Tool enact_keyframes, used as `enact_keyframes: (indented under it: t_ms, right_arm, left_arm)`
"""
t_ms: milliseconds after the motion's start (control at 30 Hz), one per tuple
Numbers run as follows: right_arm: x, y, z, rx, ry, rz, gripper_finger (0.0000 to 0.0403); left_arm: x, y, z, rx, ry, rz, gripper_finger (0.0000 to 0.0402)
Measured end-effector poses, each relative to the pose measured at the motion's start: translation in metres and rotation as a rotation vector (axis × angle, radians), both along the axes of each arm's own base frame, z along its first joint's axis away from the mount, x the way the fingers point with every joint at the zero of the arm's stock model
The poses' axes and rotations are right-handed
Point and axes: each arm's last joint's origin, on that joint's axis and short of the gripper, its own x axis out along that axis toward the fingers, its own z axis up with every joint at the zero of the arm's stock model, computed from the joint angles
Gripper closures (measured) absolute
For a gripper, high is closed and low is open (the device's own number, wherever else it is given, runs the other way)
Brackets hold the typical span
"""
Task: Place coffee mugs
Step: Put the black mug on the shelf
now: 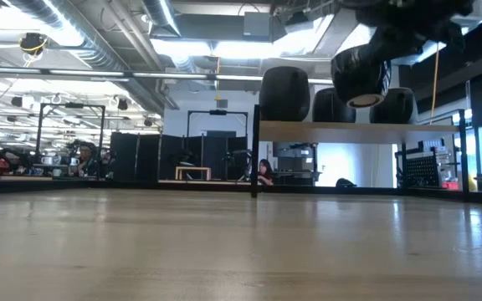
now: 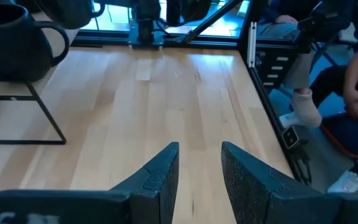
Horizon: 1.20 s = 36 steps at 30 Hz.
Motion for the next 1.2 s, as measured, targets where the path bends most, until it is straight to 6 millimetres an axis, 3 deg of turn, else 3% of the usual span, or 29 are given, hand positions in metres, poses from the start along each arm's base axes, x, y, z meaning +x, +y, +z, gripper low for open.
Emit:
enact_keyframes:
  t_ms: [467, 1200]
  right_arm:
    - [0.006, -0.019, -0.018, -0.023, -0.03, -0.07, 0.0355]
    - [0.022, -0.033, -0.021, 0.008, 0.029, -0.103, 0.0356]
  left_arm:
    - [0.0, 0.001, 0.0, 0.012, -0.006, 0.025, 0.0287]
    - [0.0, 0.001, 0.0, 0.019, -0.009, 0.039, 0.0287]
